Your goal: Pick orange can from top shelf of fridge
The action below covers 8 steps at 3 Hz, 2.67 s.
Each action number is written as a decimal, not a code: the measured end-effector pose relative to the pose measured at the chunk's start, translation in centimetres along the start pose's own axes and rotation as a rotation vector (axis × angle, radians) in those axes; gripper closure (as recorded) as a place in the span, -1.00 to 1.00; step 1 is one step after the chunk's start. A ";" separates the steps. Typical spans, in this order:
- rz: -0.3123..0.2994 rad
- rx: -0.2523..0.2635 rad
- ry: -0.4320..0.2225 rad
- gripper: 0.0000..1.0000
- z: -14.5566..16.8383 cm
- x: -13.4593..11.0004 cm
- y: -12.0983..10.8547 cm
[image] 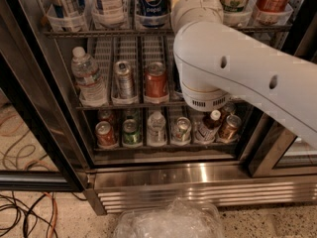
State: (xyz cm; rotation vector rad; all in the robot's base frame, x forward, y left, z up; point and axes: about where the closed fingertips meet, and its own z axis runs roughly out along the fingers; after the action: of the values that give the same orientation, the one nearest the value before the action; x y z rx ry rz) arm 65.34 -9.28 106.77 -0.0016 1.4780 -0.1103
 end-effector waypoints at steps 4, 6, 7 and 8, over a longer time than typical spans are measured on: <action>0.044 -0.133 -0.064 1.00 -2.6 -4.7 -0.9; 0.098 -0.291 0.054 1.00 -6.6 -3.3 -2.7; 0.161 -0.364 0.191 1.00 -9.7 1.3 -3.5; 0.197 -0.455 0.275 1.00 -12.6 3.1 -3.4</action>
Offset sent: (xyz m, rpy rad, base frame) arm 0.0000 0.0000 0.0000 0.0001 0.0002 0.0002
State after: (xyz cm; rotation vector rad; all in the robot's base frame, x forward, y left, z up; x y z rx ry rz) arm 52.82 -12.05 102.79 -0.2168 1.7412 0.4009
